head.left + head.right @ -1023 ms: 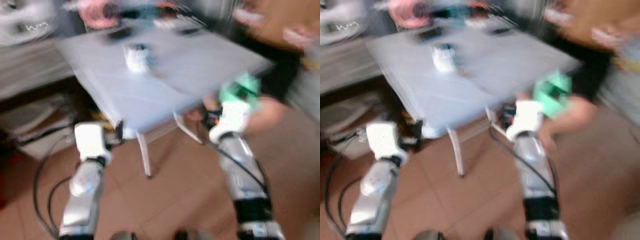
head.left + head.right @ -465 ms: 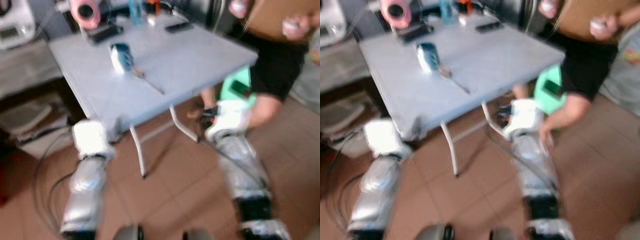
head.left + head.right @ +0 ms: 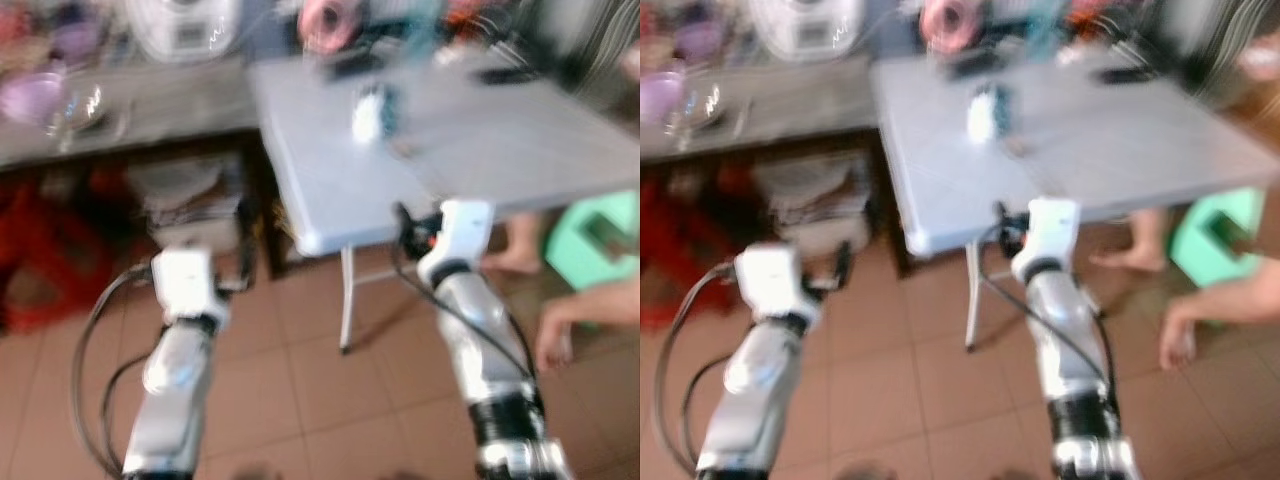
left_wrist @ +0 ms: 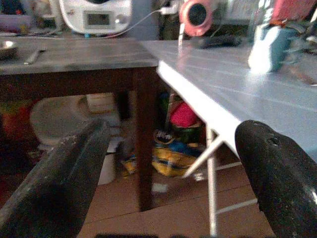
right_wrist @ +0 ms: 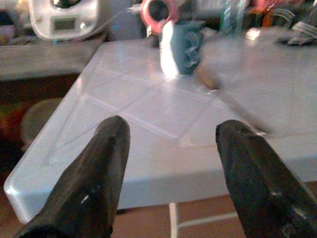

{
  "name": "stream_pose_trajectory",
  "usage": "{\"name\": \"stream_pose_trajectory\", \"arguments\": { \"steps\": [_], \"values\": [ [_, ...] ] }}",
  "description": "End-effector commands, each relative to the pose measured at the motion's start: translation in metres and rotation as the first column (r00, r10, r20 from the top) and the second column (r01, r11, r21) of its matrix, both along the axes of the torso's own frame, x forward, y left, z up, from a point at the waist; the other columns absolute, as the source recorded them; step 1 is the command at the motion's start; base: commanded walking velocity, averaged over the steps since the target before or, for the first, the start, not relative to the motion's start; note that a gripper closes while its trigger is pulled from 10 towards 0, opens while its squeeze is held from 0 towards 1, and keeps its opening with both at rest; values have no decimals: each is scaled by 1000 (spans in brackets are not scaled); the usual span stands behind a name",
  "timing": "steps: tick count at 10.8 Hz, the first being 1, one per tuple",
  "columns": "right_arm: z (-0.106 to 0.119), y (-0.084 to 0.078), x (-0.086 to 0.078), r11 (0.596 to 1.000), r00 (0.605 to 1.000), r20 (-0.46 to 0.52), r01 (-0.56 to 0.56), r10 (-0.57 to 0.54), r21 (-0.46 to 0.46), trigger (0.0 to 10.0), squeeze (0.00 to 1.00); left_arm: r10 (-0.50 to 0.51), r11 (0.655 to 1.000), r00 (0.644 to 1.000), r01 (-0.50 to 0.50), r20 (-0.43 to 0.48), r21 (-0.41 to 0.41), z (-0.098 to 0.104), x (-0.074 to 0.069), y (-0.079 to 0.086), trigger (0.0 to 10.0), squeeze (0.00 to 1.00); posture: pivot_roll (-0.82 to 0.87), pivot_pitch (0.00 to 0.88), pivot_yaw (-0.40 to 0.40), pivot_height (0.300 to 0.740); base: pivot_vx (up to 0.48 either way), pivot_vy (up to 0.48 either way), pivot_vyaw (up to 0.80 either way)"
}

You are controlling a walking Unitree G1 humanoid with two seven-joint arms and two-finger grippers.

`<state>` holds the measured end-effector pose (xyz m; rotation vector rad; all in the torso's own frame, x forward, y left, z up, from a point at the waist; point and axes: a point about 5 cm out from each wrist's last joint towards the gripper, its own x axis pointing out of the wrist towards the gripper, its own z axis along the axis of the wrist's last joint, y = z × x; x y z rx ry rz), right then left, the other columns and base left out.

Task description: Setting the table

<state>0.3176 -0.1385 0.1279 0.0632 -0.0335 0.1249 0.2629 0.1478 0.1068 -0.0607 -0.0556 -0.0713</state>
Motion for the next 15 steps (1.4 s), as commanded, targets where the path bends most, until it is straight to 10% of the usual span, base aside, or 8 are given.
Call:
{"name": "stream_pose_trajectory", "arguments": {
  "steps": [1,15],
  "values": [
    [7,-4,2,1000,1000,27,9,-8,-3,10000,0,-20,1000,999,20,30,-10,8,3,-2,10000,0,-1,77,48,740,480,0,0],
    [9,-2,1,1000,999,36,-11,11,17,10000,0,-13,1000,1000,14,28,-21,7,1,-3,10000,0,-4,88,44,740,38,-269,114]
  ]
}}
